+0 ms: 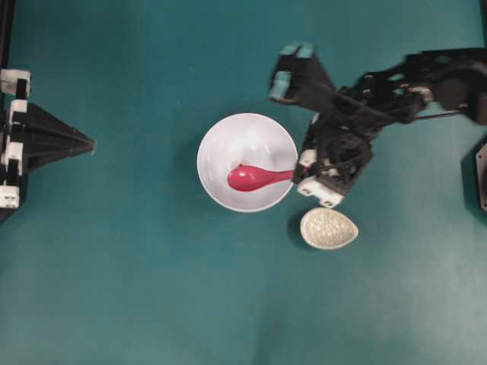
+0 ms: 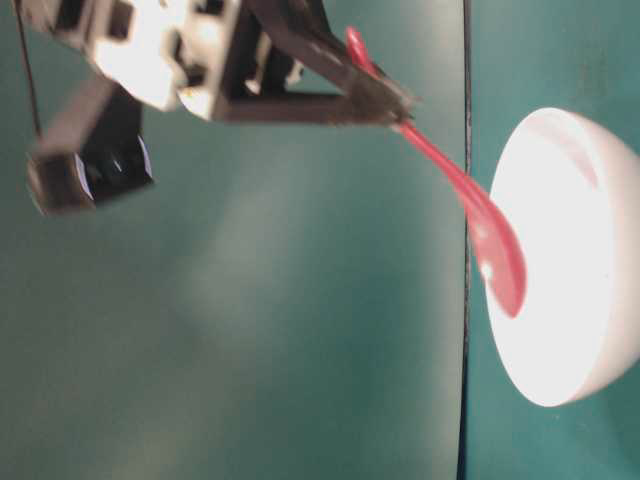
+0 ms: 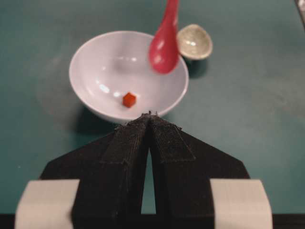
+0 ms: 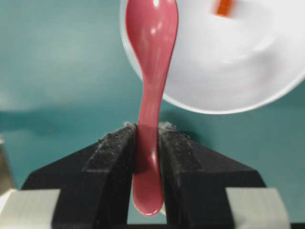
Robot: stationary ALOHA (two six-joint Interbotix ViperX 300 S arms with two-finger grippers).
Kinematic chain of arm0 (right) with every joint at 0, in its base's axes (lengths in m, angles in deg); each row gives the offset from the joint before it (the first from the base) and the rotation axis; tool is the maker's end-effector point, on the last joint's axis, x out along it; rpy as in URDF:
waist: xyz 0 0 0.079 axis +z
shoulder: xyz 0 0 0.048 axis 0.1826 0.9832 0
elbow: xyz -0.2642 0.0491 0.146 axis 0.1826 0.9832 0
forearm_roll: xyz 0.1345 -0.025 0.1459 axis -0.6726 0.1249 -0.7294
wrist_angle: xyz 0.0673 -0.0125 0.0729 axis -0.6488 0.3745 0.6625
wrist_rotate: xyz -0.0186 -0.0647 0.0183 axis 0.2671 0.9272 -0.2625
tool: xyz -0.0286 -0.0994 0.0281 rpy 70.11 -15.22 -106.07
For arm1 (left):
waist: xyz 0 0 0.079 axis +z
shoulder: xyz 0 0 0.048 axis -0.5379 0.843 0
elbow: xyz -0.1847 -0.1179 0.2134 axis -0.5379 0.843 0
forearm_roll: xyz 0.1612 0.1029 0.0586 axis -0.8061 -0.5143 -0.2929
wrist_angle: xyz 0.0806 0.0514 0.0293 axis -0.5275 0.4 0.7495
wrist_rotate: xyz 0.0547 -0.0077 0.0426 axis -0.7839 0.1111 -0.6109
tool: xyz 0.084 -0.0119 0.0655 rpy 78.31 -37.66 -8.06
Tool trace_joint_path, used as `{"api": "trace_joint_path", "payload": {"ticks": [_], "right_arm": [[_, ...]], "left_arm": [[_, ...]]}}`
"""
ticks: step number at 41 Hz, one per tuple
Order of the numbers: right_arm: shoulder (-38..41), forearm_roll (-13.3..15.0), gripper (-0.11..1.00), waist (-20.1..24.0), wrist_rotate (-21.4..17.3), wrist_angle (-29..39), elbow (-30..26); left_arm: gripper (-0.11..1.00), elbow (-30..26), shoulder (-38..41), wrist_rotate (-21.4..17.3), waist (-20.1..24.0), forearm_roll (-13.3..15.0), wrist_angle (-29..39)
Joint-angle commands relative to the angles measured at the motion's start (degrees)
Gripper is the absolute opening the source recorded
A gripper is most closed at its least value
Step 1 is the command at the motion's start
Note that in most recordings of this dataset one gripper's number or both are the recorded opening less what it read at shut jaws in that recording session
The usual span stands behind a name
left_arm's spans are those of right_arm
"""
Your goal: Grip the spoon and scoop the red block from the bowl with right arm.
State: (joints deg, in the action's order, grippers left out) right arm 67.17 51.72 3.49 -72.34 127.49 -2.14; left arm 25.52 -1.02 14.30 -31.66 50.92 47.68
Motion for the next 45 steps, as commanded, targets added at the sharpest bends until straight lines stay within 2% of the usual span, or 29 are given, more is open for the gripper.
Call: {"api": "trace_joint_path", "payload": {"ticks": [1,4,7,12,29,45], "right_arm": [[1.32,5.54,0.22,0.62,-4.04,4.57,-4.75],[3.08,8.96,0.22,1.23,-6.94,8.35,-6.94],[3.96,10.37,0.22,1.58,-8.17,10.90,-8.17],[5.19,10.46,0.22,1.67,-8.70,12.66,-8.96],[9.32,10.72,0.22,1.67,-8.88,12.13,-9.23],[11.16,11.60,0.22,0.53,-8.88,6.06,-9.67]], "left_arm": [[0.01,-0.70,0.35,-0.09,0.09,-0.09,-0.35],[0.01,-0.70,0.26,-0.26,0.09,-0.18,-0.35],[0.01,-0.70,0.26,-0.35,0.00,-0.09,-0.44],[0.01,-0.70,0.26,-0.35,0.09,-0.18,-0.53],[0.01,-0.79,-0.09,-0.44,0.09,-0.35,-0.62],[0.01,-0.79,-0.09,-0.44,0.09,-0.35,-0.70]]}}
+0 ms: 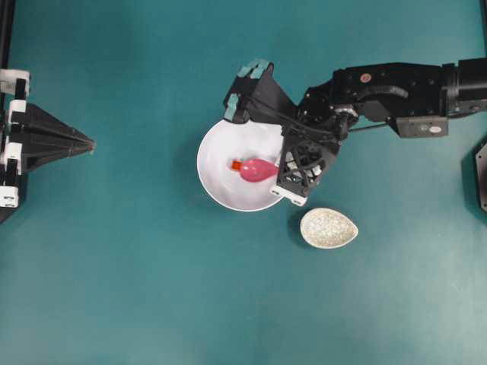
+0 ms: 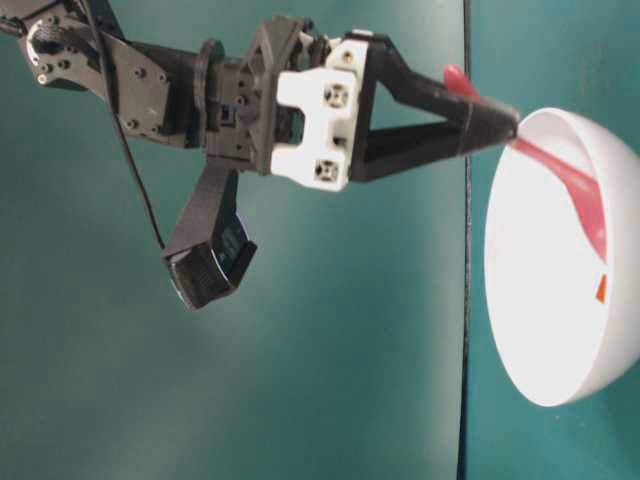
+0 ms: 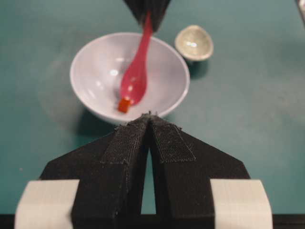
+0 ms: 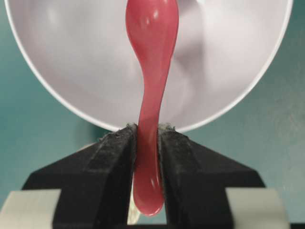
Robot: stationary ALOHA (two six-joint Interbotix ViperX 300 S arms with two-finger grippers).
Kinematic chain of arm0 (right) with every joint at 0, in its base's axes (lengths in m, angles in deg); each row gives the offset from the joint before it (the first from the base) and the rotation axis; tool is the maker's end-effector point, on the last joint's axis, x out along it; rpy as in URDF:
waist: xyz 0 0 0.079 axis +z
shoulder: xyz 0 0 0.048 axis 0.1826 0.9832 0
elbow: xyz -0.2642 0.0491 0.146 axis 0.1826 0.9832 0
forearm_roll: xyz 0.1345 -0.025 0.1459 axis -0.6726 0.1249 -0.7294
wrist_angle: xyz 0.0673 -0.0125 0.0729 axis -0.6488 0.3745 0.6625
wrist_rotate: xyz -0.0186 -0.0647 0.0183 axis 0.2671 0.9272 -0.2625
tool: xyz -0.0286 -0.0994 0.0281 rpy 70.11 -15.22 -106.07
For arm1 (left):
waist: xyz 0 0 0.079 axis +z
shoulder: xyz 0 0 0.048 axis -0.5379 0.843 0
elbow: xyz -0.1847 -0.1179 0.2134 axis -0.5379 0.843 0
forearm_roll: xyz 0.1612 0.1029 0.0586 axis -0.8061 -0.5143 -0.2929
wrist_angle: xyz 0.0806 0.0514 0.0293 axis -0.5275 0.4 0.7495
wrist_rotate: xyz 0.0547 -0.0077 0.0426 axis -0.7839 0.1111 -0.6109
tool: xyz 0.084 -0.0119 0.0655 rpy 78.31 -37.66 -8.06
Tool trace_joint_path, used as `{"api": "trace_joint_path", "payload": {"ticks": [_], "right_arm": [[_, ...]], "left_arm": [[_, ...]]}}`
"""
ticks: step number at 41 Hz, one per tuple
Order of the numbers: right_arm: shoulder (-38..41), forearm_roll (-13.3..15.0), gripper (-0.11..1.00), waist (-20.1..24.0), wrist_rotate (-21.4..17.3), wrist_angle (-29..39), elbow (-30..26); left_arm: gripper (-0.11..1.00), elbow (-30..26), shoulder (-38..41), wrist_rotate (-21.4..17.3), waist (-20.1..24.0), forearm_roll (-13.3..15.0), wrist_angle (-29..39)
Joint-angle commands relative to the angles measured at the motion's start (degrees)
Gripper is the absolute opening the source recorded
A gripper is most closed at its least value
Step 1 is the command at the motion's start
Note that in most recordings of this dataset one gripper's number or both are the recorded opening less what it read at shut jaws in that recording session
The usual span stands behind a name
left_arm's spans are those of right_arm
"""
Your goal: Grip the spoon and scoop the red block from the bowl with right arm.
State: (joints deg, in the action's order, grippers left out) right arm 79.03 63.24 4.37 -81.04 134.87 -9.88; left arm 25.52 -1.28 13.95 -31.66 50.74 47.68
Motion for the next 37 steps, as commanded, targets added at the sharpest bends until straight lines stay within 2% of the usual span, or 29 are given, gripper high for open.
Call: {"api": "trace_joint_path", "payload": {"ticks": [1,16,31,37], "right_arm": [[-0.62,0.09,0.22,-0.44,-0.18,-1.85,-1.93],[-0.35,-0.26,0.22,-0.44,-0.35,-7.82,-2.20],[-1.58,-4.83,0.22,-0.44,-0.35,-8.96,-1.85],[-3.69,-5.27,0.22,-0.44,-0.35,-9.14,-0.88]], "left_arm": [[0.01,-0.79,0.18,-0.09,0.00,-0.18,-0.70],[0.01,-0.79,0.18,-0.09,0.09,-0.18,-0.70],[0.01,-0.79,0.18,-0.09,0.09,-0.18,-0.70],[0.01,-0.79,0.18,-0.09,0.09,-0.18,-0.88]]}}
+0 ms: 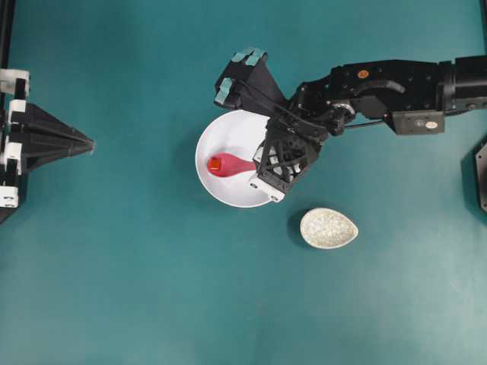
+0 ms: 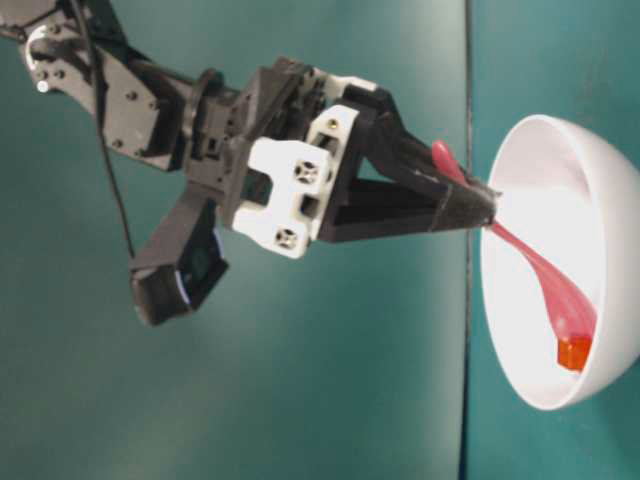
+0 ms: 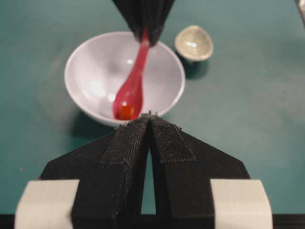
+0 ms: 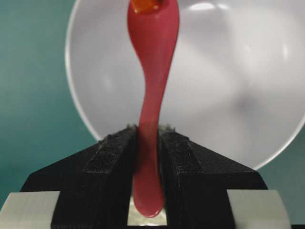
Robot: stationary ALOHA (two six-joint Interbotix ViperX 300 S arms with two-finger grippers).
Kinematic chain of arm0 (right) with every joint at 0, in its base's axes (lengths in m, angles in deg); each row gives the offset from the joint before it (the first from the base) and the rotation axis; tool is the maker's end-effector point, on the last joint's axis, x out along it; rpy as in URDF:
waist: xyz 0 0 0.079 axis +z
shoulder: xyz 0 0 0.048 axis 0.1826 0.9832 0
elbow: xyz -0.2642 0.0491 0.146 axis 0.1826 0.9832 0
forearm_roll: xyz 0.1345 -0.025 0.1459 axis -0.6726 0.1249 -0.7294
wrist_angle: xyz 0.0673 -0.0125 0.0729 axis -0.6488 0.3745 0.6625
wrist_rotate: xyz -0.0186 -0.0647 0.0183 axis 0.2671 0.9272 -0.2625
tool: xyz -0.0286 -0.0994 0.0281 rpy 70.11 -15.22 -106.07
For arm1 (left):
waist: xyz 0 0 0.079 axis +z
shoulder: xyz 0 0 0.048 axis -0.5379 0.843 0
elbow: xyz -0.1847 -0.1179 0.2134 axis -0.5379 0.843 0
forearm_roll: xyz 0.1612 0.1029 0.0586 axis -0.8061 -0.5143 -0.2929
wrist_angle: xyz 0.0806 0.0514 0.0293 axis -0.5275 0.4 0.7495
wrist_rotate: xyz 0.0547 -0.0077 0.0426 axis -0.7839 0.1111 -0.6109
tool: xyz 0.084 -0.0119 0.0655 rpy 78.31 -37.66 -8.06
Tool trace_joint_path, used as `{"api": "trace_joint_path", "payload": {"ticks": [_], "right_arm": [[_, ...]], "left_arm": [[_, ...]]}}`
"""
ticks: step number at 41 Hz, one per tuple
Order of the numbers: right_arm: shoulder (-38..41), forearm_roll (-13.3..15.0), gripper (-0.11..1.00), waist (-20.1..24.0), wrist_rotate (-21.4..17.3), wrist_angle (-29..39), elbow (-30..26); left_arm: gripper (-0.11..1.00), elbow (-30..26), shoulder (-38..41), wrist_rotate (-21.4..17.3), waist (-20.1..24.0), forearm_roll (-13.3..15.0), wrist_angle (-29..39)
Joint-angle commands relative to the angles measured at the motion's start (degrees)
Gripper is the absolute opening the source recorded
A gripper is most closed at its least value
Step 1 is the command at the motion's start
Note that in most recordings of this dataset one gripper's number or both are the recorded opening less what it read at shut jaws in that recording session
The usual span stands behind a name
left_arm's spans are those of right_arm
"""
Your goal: Grip the spoon and scoop the red block from the bowl with right arm.
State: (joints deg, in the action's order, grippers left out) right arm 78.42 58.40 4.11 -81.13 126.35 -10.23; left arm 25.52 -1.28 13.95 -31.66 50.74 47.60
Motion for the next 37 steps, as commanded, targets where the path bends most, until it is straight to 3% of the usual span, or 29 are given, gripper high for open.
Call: {"api": "trace_joint_path", "payload": {"ticks": [1,10,17,27,37], "right_arm": [[-3.60,-0.44,0.22,-0.18,-0.35,-0.62,-0.09],[-7.73,-0.53,0.22,-0.18,-3.16,-1.93,3.52],[-12.04,-0.53,0.22,-0.18,-5.80,-7.56,9.05],[-17.93,-0.53,0.22,0.00,-6.59,-17.14,16.26],[-20.74,-1.05,0.22,0.00,-6.77,-19.86,18.54]], "left_arm": [[0.01,-0.79,0.18,-0.09,0.09,-0.18,-0.88],[0.01,-0.79,0.44,-0.09,0.09,-0.18,-1.49],[0.01,-0.70,0.53,-0.09,0.00,-0.18,-1.49],[0.01,-0.70,0.62,0.00,0.00,-0.18,-1.49],[0.01,-0.70,0.62,0.00,0.09,-0.18,-1.49]]}}
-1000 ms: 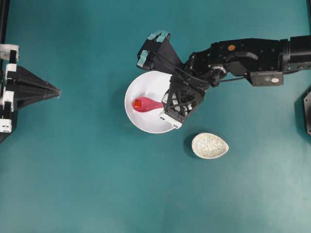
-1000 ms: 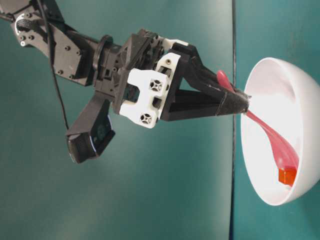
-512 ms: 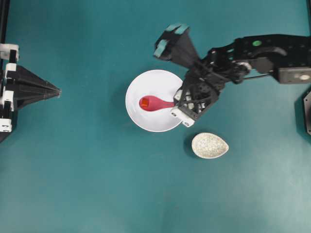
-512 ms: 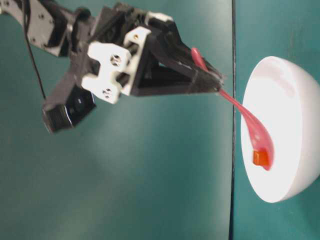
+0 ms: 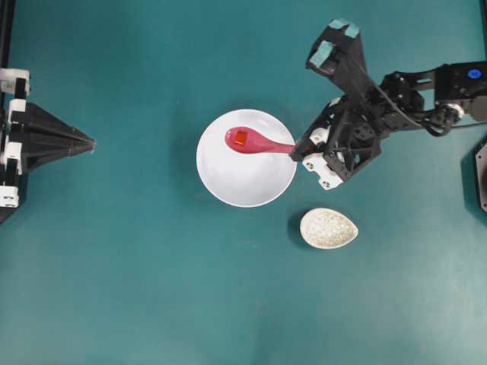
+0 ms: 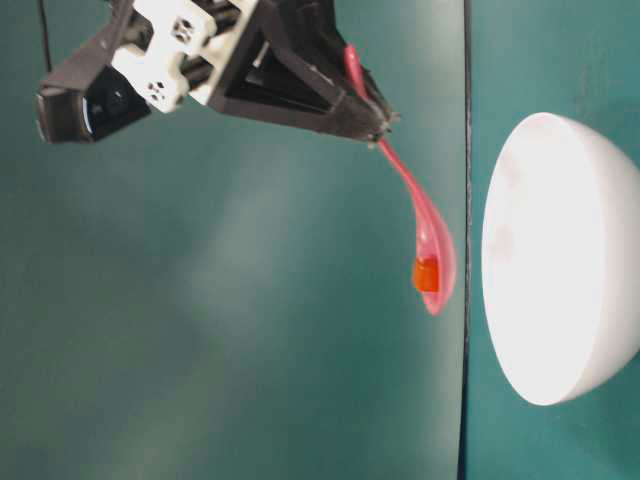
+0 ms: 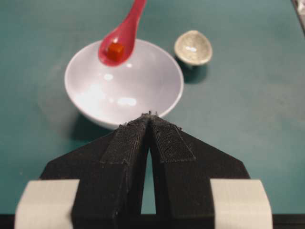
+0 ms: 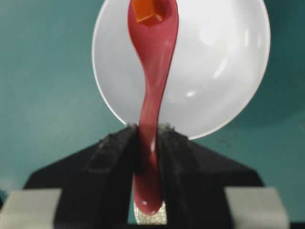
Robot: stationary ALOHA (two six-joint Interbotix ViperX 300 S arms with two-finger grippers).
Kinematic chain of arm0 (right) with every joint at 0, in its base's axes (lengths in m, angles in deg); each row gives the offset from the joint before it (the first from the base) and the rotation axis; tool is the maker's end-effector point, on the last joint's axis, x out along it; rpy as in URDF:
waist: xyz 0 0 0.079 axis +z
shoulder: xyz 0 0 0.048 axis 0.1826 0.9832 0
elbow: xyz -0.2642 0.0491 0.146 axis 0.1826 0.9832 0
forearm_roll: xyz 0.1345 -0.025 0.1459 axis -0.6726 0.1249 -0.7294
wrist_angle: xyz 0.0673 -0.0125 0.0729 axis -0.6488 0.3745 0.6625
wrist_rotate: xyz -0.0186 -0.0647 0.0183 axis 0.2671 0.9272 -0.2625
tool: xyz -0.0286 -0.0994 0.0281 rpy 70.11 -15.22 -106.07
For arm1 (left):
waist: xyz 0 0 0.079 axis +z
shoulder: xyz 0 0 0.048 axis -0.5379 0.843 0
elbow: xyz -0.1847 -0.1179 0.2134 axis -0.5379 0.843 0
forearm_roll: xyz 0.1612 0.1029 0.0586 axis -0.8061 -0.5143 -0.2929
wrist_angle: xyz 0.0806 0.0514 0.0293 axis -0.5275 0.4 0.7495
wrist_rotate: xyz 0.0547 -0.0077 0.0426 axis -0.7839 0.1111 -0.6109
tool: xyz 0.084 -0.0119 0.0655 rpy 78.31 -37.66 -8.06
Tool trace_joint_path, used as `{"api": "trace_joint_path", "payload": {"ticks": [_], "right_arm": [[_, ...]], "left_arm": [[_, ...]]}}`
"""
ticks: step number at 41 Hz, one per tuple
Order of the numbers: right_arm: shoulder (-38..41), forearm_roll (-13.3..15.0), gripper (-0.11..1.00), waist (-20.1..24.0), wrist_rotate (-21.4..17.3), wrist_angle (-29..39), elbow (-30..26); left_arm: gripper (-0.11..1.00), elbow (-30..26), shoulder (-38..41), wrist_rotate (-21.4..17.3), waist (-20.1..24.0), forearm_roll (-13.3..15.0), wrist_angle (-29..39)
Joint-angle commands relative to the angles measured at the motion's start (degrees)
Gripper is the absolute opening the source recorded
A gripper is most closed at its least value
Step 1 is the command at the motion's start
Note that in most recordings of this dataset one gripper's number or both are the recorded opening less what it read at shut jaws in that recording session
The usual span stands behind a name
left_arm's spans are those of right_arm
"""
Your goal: Grip the spoon and scoop the red block from the bowl with right arm.
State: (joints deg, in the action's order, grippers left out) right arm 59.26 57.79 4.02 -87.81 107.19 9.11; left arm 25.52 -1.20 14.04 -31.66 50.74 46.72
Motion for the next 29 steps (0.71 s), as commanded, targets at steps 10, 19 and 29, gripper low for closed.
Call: {"api": "trace_joint_path", "payload": {"ticks": [10,19,29], "right_arm": [[-3.25,-1.58,0.22,0.09,-0.09,-0.44,-2.81],[-5.45,-2.11,0.22,0.09,-1.93,-0.18,-4.66],[-8.61,-2.20,0.22,0.26,-4.39,-0.18,-5.10]], "left_arm": [[0.01,-0.70,0.44,0.18,0.09,-0.18,-0.62],[0.01,-0.79,0.35,0.70,0.09,-0.18,-0.62],[0.01,-0.79,0.09,1.14,0.00,-0.18,-0.62]]}}
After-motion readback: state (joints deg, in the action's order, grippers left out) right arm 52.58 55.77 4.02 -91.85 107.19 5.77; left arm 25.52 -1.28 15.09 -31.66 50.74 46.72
